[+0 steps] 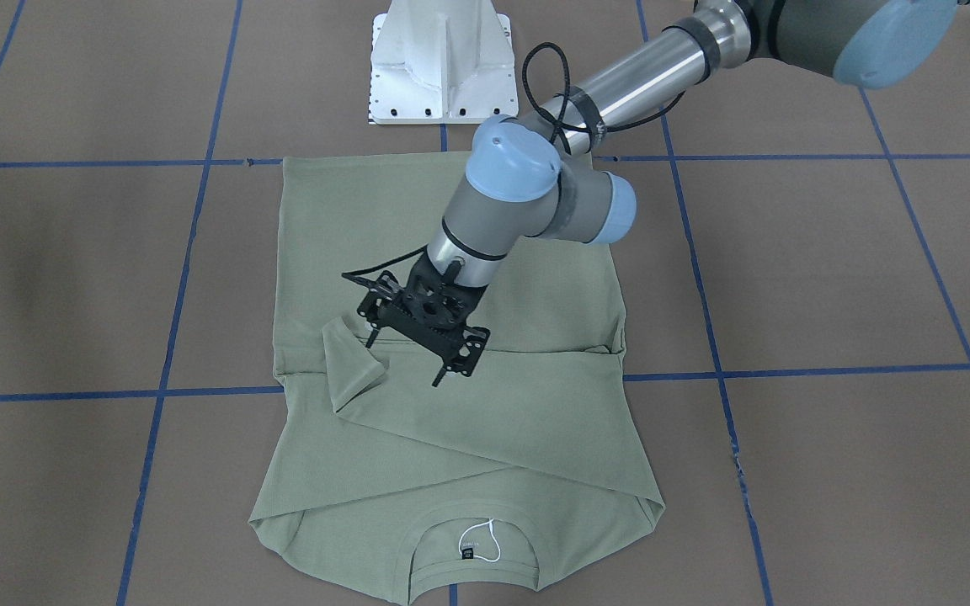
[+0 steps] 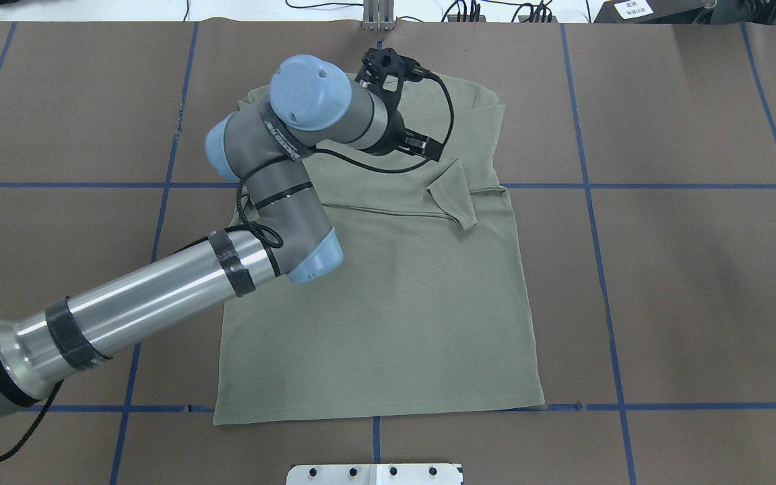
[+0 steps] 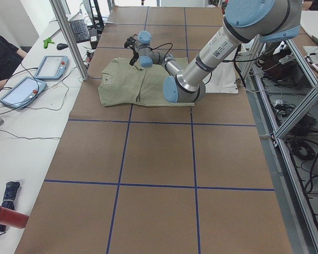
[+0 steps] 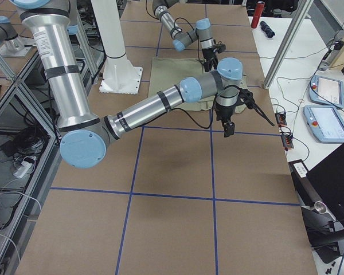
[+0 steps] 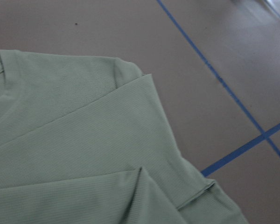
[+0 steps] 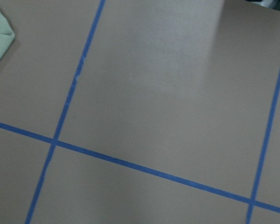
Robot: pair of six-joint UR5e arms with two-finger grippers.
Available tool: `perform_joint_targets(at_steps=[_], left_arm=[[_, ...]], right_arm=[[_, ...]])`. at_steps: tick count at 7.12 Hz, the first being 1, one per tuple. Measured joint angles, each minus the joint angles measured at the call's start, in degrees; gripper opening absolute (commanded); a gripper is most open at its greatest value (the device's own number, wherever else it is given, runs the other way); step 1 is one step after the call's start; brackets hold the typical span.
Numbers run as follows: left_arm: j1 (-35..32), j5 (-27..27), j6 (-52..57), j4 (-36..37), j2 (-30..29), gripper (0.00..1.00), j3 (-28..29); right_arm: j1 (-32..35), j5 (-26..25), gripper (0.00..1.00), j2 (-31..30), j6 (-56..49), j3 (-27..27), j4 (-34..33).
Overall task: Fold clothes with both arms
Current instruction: 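Release the sleeve and withdraw the left gripper while the right gripper moves over the shirt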
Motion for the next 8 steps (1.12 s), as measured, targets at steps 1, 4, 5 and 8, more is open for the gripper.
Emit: perform_joint_targets(at_steps=[1, 4, 5, 8], left_arm=[[-3.4, -3.7, 2.3, 3.4, 2.5, 1.0, -3.0], [-10.5, -9.1, 11.4, 17.2, 16.5, 1.0, -22.4], [-12.2, -9.5, 16.2, 21.5, 21.4, 1.0, -30.0], [-15.1, -12.1, 20.4, 24.2, 33.5, 1.0, -43.3]], right_arm=[[-3.2, -0.2, 1.0, 2.5, 5.9, 0.1, 1.4], [-16.4, -8.6, 1.0, 9.2, 30.6, 0.4, 7.6], [-21.6, -13.7, 1.0, 11.6, 35.9, -0.3, 8.0], [-32.7, -24.6, 0.87, 23.3, 44.2, -11.4, 8.0]])
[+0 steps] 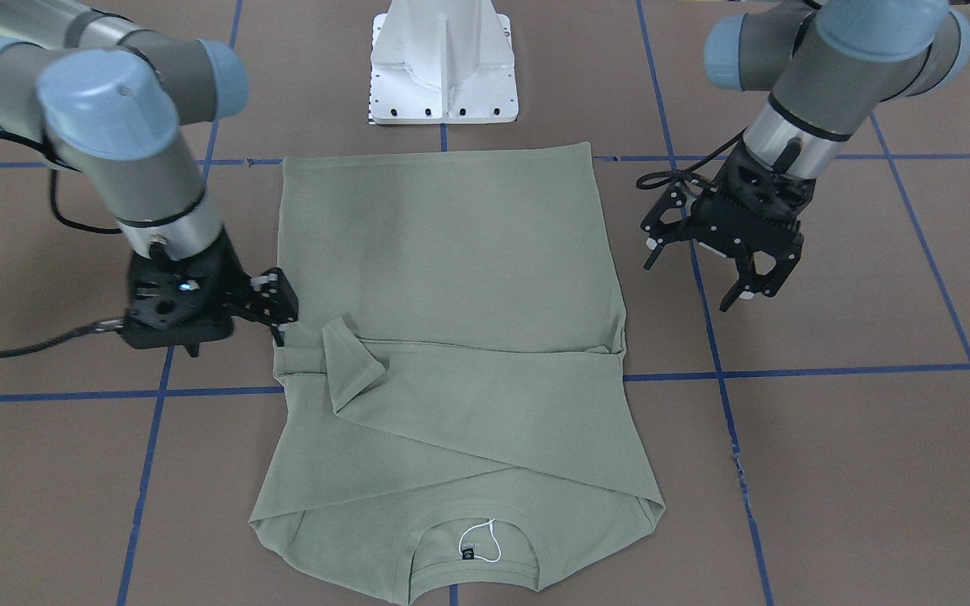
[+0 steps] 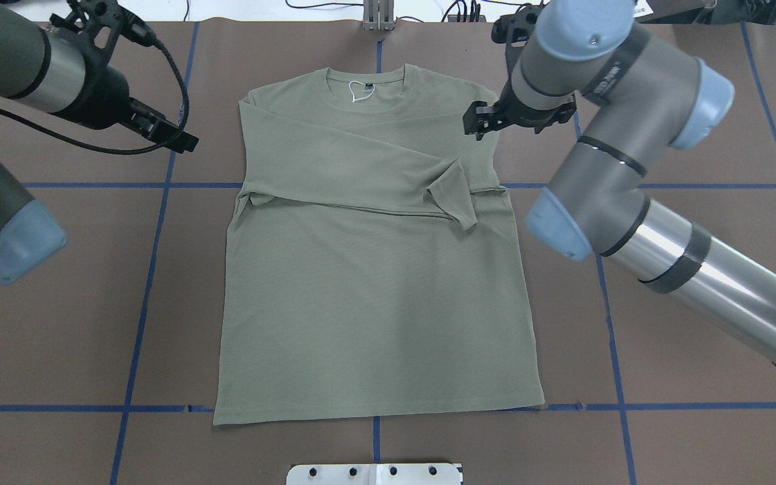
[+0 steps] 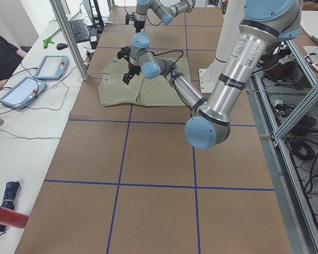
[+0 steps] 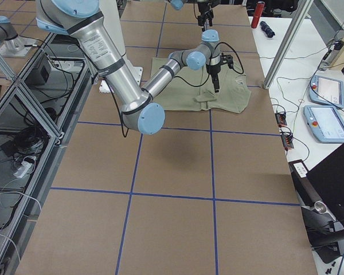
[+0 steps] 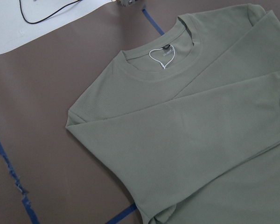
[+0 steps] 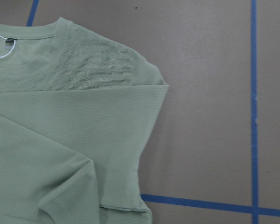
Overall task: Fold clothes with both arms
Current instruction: 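Release the sleeve and withdraw the left gripper while the right gripper moves over the shirt, then press and smooth the folded shoulder edge with the right gripper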
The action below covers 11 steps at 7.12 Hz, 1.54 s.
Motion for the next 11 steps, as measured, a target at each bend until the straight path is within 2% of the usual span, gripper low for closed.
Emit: perform_joint_targets(at_steps=[2, 5, 7, 9, 11], left_arm=[[-0.2, -0.3, 0.1, -0.3, 2.7, 1.0, -1.9], [-0.2, -0.4, 0.1, -0.3, 3.4, 1.0, -2.2], [-0.1, -0.4, 0.1, -0.3, 3.5, 1.0, -2.1], [-0.1, -0.4, 0.1, -0.3, 3.6, 1.0, -1.9], [-0.1, -0.4, 0.1, -0.3, 3.6, 1.0, -1.9]], right_arm=[[-5.1, -5.6, 0.82, 3.9, 3.0, -4.9, 0.0], [-10.0, -12.9, 0.67, 8.1, 8.9, -12.3, 0.2], [-11.3, -15.5, 0.59, 8.7, 11.8, -14.7, 0.4], [-12.2, -18.0, 0.55, 9.0, 14.3, -15.6, 0.8], [-12.7, -19.2, 0.53, 9.1, 15.2, -17.3, 4.1]])
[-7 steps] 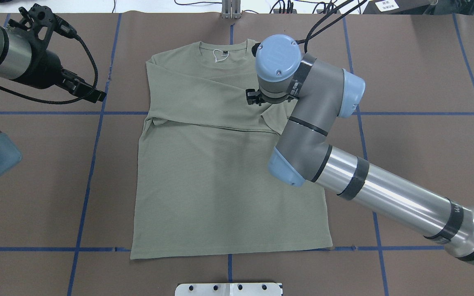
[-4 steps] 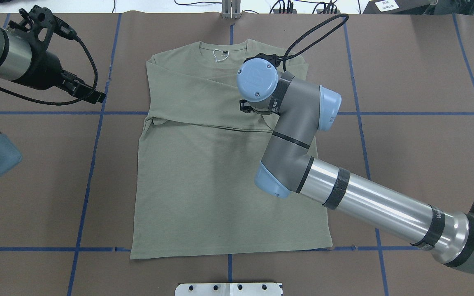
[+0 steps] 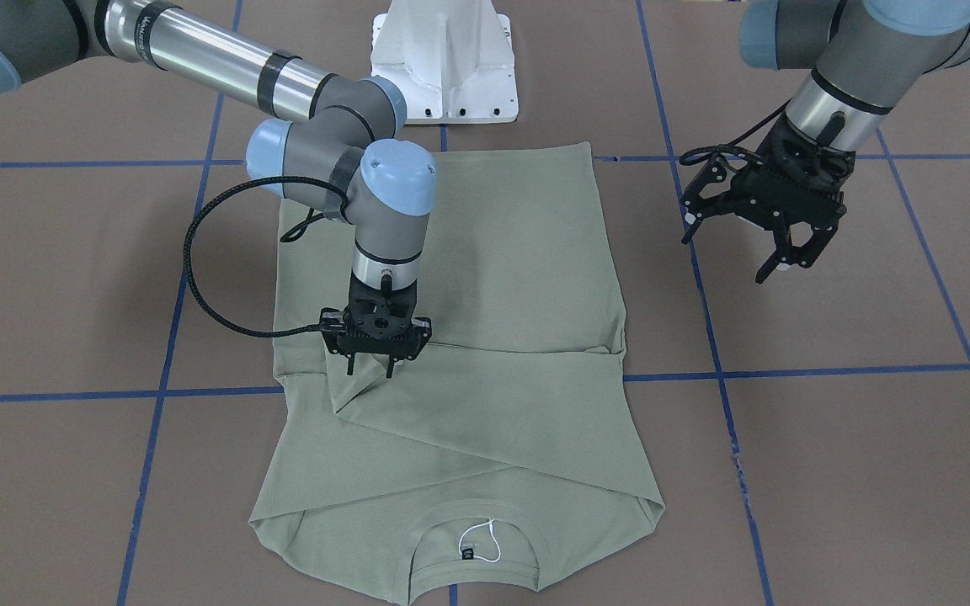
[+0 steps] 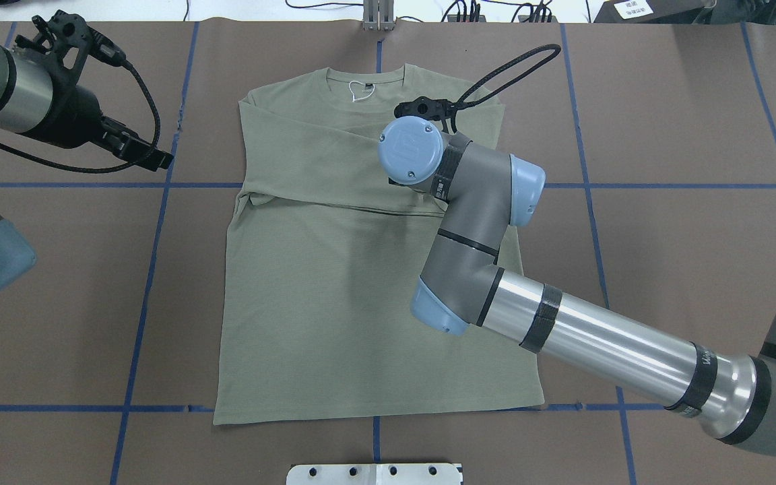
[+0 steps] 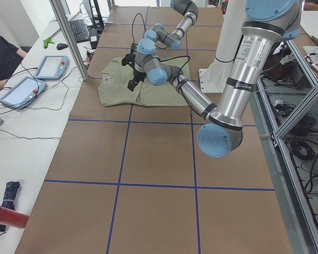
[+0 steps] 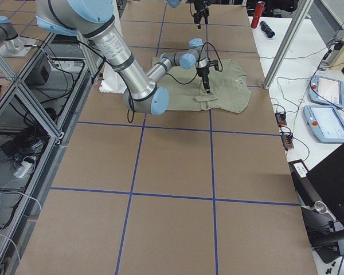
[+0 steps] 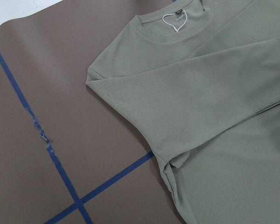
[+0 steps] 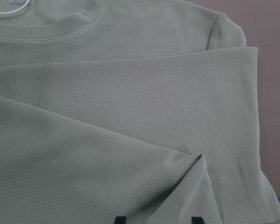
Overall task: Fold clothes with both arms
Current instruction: 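Press and smooth the folded shoulder edge with the right gripper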
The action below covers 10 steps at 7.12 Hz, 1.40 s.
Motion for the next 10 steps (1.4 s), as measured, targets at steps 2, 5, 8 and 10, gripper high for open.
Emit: perform_joint_targets(at_steps=[2, 5, 8, 10], left_arm=[[0.0, 0.1, 0.0, 0.0, 0.0, 1.0, 0.1], [0.1, 0.1, -0.3, 0.0, 0.0, 1.0, 0.3], [0.1, 0.1, -0.5, 0.0, 0.0, 1.0, 0.3], [0.2, 0.1, -0.6, 0.0, 0.0, 1.0, 0.4]], right_arm=[[-0.1, -0.2, 0.49, 0.0, 0.2, -0.8, 1.7], [-0.9, -0.4, 0.0, -0.4, 0.1, -0.9, 1.5], [-0.7, -0.3, 0.0, -0.8, -1.0, 1.7, -3.0], [0.9, -0.1, 0.0, -2.3, -4.5, 3.7, -4.7]])
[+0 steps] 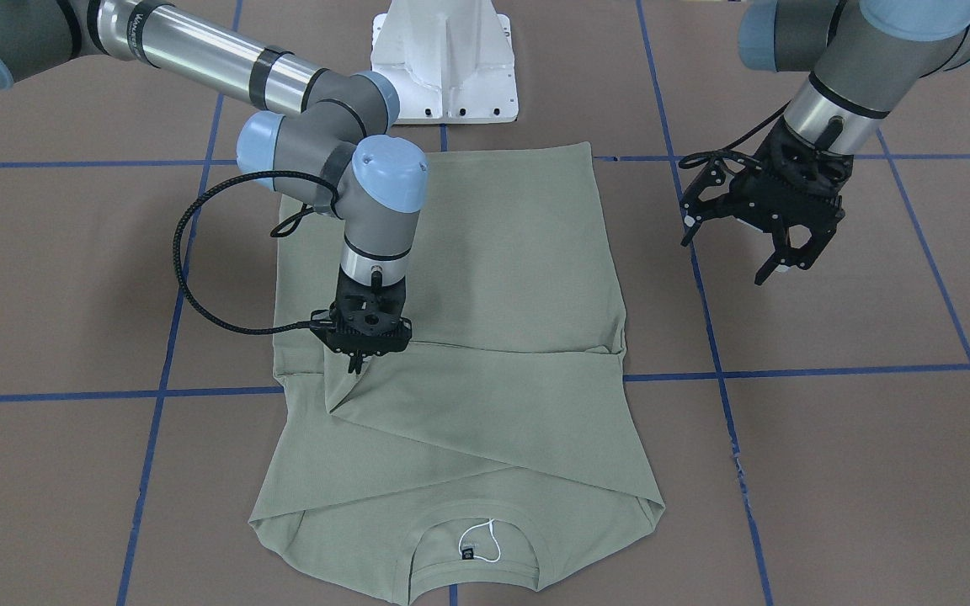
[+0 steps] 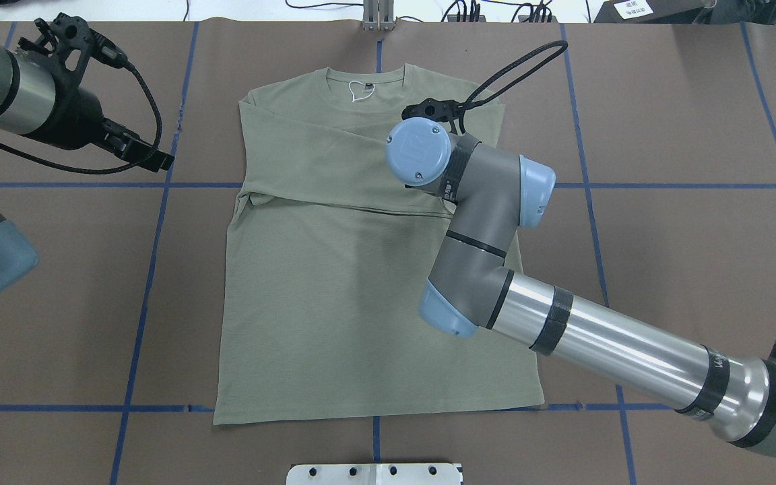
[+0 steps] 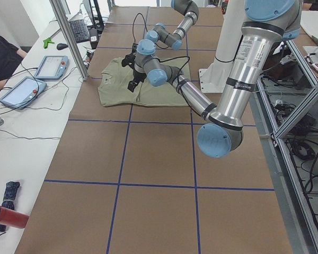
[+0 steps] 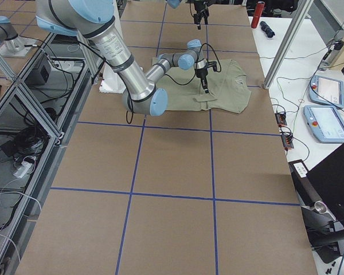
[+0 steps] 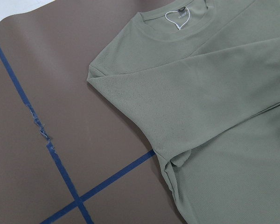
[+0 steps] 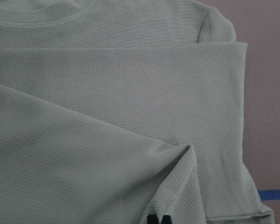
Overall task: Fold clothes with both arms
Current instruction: 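Press and smooth the folded shoulder edge with the right gripper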
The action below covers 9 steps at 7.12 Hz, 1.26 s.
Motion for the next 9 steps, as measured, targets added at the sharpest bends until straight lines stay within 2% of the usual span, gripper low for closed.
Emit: perform_joint_targets(at_steps=[3, 5, 7, 8, 9], left_arm=[[0.0, 0.0, -0.1, 0.0, -0.1, 1.0, -0.2], [0.1, 0.1, -0.2, 0.0, -0.1, 1.0, -0.3], [0.1, 0.1, -0.2, 0.0, -0.1, 1.0, -0.4], [0.1, 0.1, -0.7, 0.0, -0.1, 1.0, -0.5], [0.1, 0.2, -3.0, 0.0, -0.1, 1.0, -0.6]], right_arm=[[3.2, -0.2, 0.0, -3.7, -9.4, 1.3, 0.4], [4.4, -0.2, 0.99, -4.7, -14.4, 1.3, 1.4], [5.2, 0.5, 1.0, -5.4, -16.2, 1.2, 5.5], [6.5, 3.7, 1.0, -5.5, -15.9, 1.9, 7.7], [8.5, 10.1, 1.0, -6.3, -14.0, 4.5, 8.9]])
